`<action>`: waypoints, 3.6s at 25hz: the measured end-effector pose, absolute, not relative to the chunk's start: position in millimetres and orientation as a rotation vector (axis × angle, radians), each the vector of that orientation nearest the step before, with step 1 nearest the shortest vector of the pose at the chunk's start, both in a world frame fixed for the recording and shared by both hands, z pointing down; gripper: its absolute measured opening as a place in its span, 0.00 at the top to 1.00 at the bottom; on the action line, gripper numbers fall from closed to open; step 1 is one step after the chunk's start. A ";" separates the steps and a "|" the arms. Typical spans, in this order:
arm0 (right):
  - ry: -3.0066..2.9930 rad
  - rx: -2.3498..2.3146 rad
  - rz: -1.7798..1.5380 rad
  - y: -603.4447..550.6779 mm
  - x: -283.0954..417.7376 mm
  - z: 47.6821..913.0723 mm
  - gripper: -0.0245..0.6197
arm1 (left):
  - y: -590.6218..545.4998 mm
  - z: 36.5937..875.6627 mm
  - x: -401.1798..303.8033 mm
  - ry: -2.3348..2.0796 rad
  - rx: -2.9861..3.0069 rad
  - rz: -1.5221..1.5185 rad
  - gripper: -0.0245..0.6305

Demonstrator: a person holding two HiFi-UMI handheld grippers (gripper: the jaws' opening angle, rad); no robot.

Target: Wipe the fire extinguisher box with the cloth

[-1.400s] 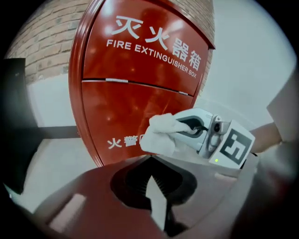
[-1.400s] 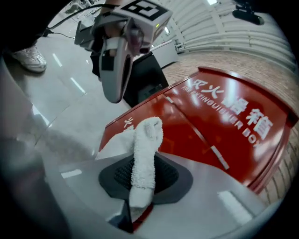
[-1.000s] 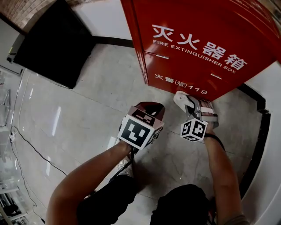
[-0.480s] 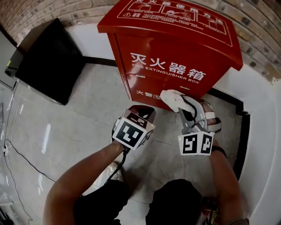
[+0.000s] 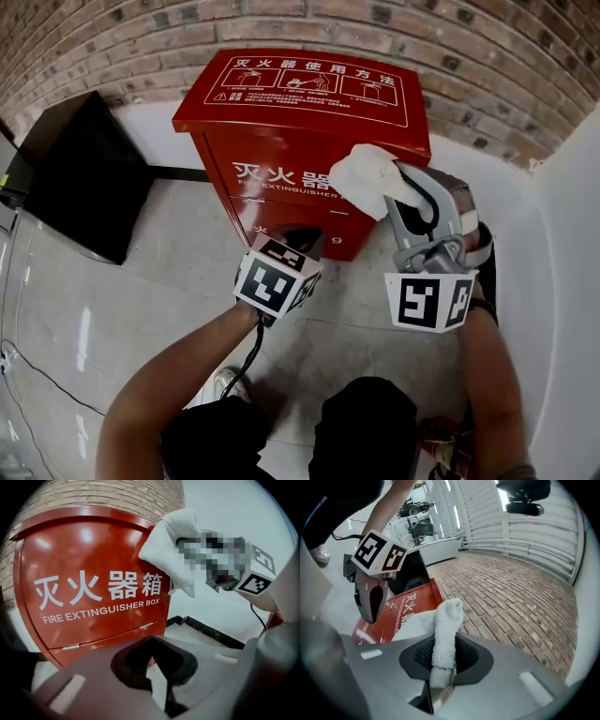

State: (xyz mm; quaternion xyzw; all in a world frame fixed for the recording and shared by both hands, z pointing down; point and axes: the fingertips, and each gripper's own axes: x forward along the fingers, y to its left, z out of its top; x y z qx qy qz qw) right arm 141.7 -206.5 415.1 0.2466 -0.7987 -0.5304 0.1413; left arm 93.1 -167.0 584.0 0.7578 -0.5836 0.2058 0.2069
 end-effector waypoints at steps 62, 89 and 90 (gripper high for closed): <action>-2.330 0.662 1.374 -395.5 141.1 849.9 0.84 | -236.5 730.3 184.8 -1.273 1.910 0.852 0.96; -3.028 0.038 0.999 -358.4 155.6 420.5 0.84 | -216.9 619.9 219.8 -1.333 2.079 0.935 0.96; -3.027 0.081 0.968 -360.2 162.6 424.5 0.84 | -217.7 619.2 218.7 -1.336 2.077 0.927 0.96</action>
